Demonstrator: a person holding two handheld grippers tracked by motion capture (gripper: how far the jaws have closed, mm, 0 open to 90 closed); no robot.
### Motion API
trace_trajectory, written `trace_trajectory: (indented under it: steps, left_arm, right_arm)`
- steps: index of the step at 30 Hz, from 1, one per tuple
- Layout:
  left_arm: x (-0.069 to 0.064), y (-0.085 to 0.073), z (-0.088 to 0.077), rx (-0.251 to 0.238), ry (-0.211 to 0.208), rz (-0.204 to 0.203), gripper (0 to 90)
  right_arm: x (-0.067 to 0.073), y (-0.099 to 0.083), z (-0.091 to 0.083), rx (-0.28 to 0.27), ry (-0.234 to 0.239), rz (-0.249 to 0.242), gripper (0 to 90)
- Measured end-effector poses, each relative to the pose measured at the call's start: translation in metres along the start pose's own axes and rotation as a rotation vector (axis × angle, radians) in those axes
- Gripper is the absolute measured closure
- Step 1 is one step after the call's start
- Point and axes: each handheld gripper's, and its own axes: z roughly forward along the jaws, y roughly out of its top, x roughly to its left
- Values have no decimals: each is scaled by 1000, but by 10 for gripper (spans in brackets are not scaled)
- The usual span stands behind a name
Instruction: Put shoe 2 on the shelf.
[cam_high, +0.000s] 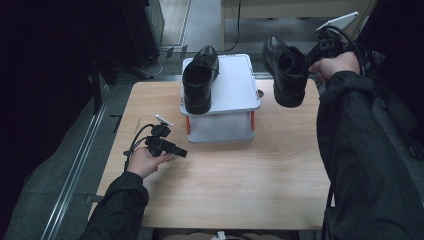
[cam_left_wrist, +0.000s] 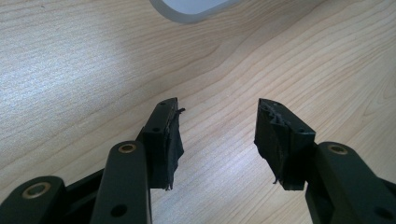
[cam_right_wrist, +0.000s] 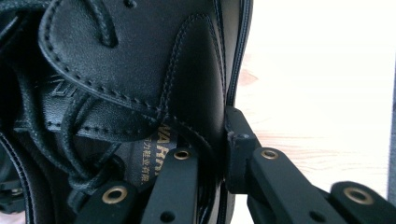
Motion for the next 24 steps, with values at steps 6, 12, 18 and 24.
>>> trace_trajectory:
  steps: [6, 12, 18, 24]
  left_arm:
    - [0, -1, 0, 2, -6, 1, 499]
    - [1, -1, -1, -3, -16, -3, 499]
    - [1, 0, 0, -1, -19, -2, 499]
    - [1, 0, 1, 4, -16, 3, 500]
  right_arm:
    - [37, 12, 0, 6, 10, -34, 847]
    - [66, 17, 20, 38, -5, -67, 847]
    - [84, 22, 47, 70, -22, -89, 844]
    - [102, 24, 69, 86, -29, -99, 842]
